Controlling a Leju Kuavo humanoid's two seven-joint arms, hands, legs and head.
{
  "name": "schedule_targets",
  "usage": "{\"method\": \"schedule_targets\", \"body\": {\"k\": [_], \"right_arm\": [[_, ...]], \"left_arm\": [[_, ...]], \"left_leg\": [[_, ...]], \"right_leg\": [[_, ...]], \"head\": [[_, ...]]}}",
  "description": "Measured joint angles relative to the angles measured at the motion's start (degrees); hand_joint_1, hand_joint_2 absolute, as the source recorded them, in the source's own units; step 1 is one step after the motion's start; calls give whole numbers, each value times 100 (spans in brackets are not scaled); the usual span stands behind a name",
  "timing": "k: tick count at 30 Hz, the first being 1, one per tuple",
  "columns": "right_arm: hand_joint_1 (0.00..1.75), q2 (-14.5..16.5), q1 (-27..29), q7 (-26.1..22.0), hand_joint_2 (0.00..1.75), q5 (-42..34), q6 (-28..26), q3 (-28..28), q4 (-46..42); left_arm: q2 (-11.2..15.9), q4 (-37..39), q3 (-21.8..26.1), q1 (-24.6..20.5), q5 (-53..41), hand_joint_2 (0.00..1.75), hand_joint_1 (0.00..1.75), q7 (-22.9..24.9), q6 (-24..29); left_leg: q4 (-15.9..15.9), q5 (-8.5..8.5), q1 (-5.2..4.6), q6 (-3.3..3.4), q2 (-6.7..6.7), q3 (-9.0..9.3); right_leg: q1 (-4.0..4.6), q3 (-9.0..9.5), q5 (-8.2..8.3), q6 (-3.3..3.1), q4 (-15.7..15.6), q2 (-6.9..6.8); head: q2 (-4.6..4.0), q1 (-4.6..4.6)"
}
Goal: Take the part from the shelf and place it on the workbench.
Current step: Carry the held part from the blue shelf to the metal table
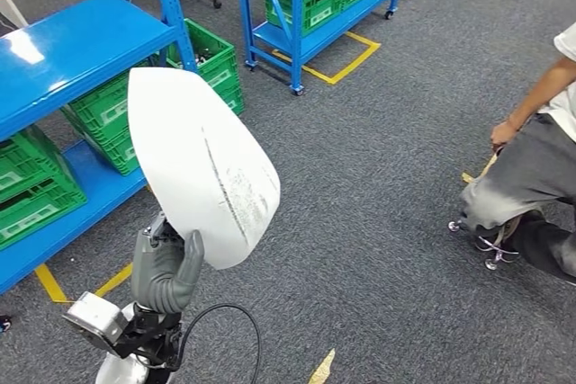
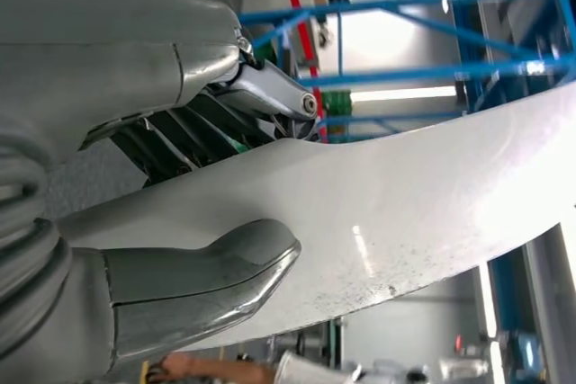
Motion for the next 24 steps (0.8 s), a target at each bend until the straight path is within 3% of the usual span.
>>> {"method": "schedule_targets", "body": {"k": [1, 3, 4, 6, 7, 8, 9, 10, 12, 13, 15, 16, 17, 19, 21, 23, 24], "right_arm": [[0, 0, 8, -1, 0, 8, 1, 0, 0], [0, 0, 25, 0, 0, 20, 2, -1, 0], [0, 0, 24, 1, 0, 24, 3, -2, 0], [0, 1, 9, 1, 0, 30, 8, -3, 0], [0, 2, 5, 0, 0, 30, 13, -3, 0], [0, 2, 7, -1, 0, 30, 18, -4, 0], [0, 2, 14, -1, 0, 28, 22, -5, 0], [0, 2, 19, -2, 0, 27, 24, -7, 0], [0, 4, 18, -7, 0, 23, 27, -9, 0], [0, 5, 13, -10, 0, 22, 28, -10, 0], [0, 7, 13, -17, 0, 20, 29, -11, 0], [0, 7, 25, -19, 0, 19, 29, -12, 0], [0, 7, 42, -21, 0, 19, 29, -13, 0], [0, 8, 61, -25, 0, 19, 29, -14, 0], [0, 9, 42, -35, 0, 19, 27, -15, 0], [0, 9, 27, -50, 0, 21, 23, -16, 0], [0, 9, 32, -57, 0, 23, 21, -17, 0]], "left_arm": [[0, 0, 0, -2, -5, 175, 175, -4, 1], [2, -2, 0, -8, -12, 175, 175, -8, 3], [5, -3, 1, -8, -15, 175, 175, -9, 3], [15, -4, 2, 1, -20, 175, 175, -11, 6], [20, -4, 3, 7, -20, 175, 175, -10, 11], [23, -4, 4, 10, -20, 175, 175, -10, 17], [25, -4, 4, 10, -19, 175, 175, -10, 24], [25, -4, 5, 10, -17, 175, 175, -10, 29], [22, -5, 7, 11, -13, 175, 175, -10, 34], [20, -6, 8, 11, -11, 175, 175, -10, 36], [15, -8, 9, 14, -10, 175, 175, -9, 36], [11, -9, 9, 12, -8, 175, 175, -8, 36], [6, -9, 12, 9, 2, 175, 175, -8, 35], [-11, -11, 22, 8, 34, 175, 175, -10, 28], [-27, -14, 35, 25, 74, 175, 175, -12, 17], [-32, -15, 44, 41, 105, 175, 175, -11, 7], [-33, -15, 48, 44, 114, 175, 175, -11, 2]], "left_leg": [[-3, -6, 4, -30, 45, 9], [113, -126, 29, -93, -115, -18], [329, -279, 42, -117, -278, -96], [1087, -684, 56, -131, -564, -409], [1459, -828, 55, -130, -609, -572], [1674, -866, 53, -127, -626, -672], [1668, -782, 53, -118, -635, -678], [1430, -592, 55, -105, -659, -579], [661, -178, 73, -75, -864, -253], [359, -72, 83, -64, -977, -126], [151, -65, 79, -45, -1083, -57], [129, -58, 71, -25, -1037, -57], [109, -38, 69, 9, -975, -56], [58, 0, 77, 81, -832, -45], [42, 8, 66, 118, -662, -51], [44, 2, 53, 127, -477, -60], [44, -3, 50, 128, -394, -61]], "right_leg": [[-5, -20, 14, -41, -4, 75], [-22, -29, 46, -117, -26, 202], [-36, -25, 65, -153, -39, 268], [-39, -31, 81, -192, -41, 415], [-35, -32, 83, -200, -40, 499], [-30, -31, 84, -203, -37, 585], [-27, -28, 85, -202, -31, 673], [-27, -25, 85, -200, -20, 762], [-23, -35, 77, -178, 26, 930], [-23, -61, 76, -153, 55, 1006], [-38, -131, 93, -78, 82, 1127], [-55, -166, 111, -37, 75, 1183], [-64, -197, 110, -2, 81, 1164], [-52, -341, -41, 54, 309, 885], [-48, -676, -402, 95, 997, 541], [-66, -979, -647, 125, 1650, 449], [-70, -993, -624, 131, 1709, 433]], "head": [[0, -3], [0, -10], [0, -19], [0, -34], [0, -36], [0, -36], [0, -35], [0, -36], [0, -35], [1, -35], [1, -31], [1, -30], [1, -29], [0, 0], [0, 31], [0, 34], [0, 34]]}}
